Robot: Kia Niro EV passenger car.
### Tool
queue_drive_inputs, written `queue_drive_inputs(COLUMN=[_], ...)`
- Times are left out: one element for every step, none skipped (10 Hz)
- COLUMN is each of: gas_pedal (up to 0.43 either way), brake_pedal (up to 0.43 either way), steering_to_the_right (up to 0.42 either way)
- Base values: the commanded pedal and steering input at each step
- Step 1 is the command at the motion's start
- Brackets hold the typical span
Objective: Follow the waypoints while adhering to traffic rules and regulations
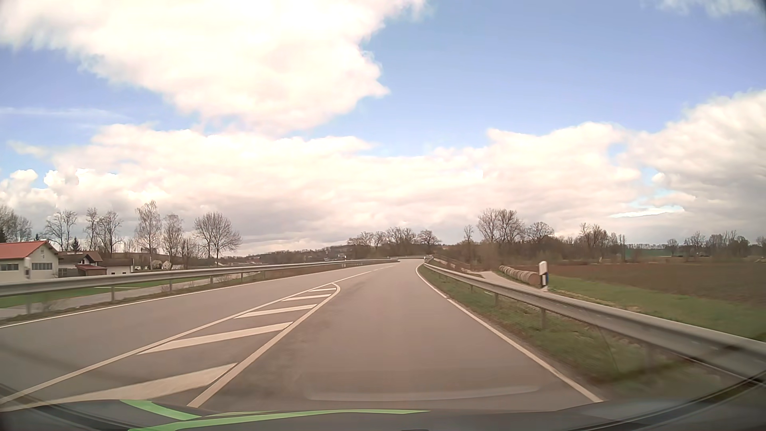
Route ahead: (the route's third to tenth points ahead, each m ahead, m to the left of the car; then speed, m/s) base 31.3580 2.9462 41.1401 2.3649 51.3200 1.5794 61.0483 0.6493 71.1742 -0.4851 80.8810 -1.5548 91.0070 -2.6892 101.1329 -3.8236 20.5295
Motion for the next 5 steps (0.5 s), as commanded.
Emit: queue_drive_inputs(gas_pedal=[0.157,0.157,0.157,0.157,0.157], brake_pedal=[0.0,0.0,0.0,0.0,0.0], steering_to_the_right=[0.008,0.008,0.008,0.008,0.008])
